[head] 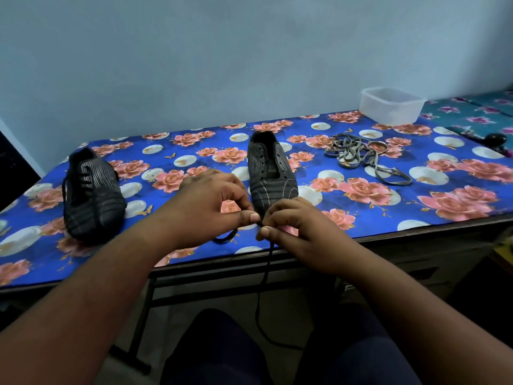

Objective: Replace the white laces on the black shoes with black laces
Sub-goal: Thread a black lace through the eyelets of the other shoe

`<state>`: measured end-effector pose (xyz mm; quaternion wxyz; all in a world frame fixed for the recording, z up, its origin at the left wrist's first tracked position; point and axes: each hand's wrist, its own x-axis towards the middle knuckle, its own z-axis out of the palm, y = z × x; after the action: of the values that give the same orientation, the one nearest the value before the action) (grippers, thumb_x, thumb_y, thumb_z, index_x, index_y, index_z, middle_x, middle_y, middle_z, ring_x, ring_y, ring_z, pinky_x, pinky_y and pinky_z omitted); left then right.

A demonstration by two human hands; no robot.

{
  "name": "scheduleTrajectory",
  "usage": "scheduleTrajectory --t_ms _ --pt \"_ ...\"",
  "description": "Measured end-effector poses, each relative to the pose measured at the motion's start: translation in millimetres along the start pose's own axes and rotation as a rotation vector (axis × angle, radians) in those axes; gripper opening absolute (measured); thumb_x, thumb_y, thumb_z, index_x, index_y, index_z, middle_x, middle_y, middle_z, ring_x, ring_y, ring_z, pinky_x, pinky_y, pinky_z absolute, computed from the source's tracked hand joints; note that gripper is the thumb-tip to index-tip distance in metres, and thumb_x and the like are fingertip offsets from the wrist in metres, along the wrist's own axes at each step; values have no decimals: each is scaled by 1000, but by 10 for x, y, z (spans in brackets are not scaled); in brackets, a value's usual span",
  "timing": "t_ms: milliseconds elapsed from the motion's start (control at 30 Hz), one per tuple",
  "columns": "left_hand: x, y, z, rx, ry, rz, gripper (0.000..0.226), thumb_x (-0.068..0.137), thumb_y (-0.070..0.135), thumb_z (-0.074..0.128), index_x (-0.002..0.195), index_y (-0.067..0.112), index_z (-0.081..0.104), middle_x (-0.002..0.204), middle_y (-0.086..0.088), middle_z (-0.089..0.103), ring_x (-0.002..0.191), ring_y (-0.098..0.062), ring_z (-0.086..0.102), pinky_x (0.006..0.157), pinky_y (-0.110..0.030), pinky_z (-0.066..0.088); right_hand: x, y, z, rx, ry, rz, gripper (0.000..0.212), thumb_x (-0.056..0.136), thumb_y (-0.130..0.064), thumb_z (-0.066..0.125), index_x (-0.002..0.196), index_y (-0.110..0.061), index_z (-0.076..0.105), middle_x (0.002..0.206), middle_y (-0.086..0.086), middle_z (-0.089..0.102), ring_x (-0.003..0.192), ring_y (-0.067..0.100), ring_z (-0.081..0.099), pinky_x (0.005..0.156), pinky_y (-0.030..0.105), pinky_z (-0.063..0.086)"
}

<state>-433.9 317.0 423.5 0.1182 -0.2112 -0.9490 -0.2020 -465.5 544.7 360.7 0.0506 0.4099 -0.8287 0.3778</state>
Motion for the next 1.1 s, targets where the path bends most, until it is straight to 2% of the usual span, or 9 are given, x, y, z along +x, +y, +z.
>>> scheduleTrajectory --t_ms 167,300,433,567,700,800,867,967,1100 --pt "-6 -54 -7 -43 -32 12 23 76 76 53 82 57 65 100 25 62 107 -9 56 93 -52 46 -7 -89 -67 246 -4 86 8 95 -29 70 92 -23 74 93 -3 66 84 7 59 72 19 46" --pt "17 -2 3 -65 -22 40 39 79 70 54 84 36 73 98 20 63 103 -11 58 89 -49 48 35 -198 -75 304 19 80 14 98 -26 66 86 -21 71 80 2 65 74 14 58 64 28 45" --pt "-5 -102 -23 -64 28 25 41 80 70 57 82 31 72 99 18 63 100 -11 60 87 -45 50 -13 -144 -102 286 -38 129 22 102 -27 59 85 -15 66 81 14 61 74 28 55 64 40 43" --pt "-93 -363 -106 -73 89 -127 36 80 72 62 76 36 69 105 15 62 107 -12 58 93 -41 46 -139 -34 -199 233 -148 187 26 105 -30 51 86 -15 60 82 7 60 71 14 53 67 33 44" --pt "-187 -642 -117 -92 143 -323 24 79 58 67 77 34 70 110 14 59 117 -16 55 94 -39 41 -163 72 -293 230 -115 207 25 106 -30 50 88 -16 61 86 2 62 80 15 61 75 37 48" --pt "-270 -753 -77 -22 98 -408 45 71 87 58 77 44 68 109 18 58 117 -19 55 99 -52 44 -132 82 -321 225 -81 208 25 106 -28 50 84 -23 61 76 -15 57 71 0 53 68 21 41" --pt "-271 -735 -8 53 35 -421 52 66 98 40 84 56 64 121 17 58 127 -20 49 105 -58 40 -99 57 -319 237 -84 229 26 106 -26 51 86 -12 61 74 -11 55 66 -2 52 64 14 40" --pt "-205 -417 138 30 34 -336 54 76 85 33 113 57 61 141 16 49 139 -14 36 113 -54 30 -28 -19 -293 218 -111 209 26 105 -27 53 89 -9 62 83 5 62 66 3 59 60 14 43" --pt "-91 -47 361 -184 -64 -145 50 87 73 36 112 45 69 132 25 52 133 -5 39 110 -46 37 78 -64 -239 226 -122 150 20 103 -29 58 89 -16 66 85 7 67 79 19 62 68 27 48"
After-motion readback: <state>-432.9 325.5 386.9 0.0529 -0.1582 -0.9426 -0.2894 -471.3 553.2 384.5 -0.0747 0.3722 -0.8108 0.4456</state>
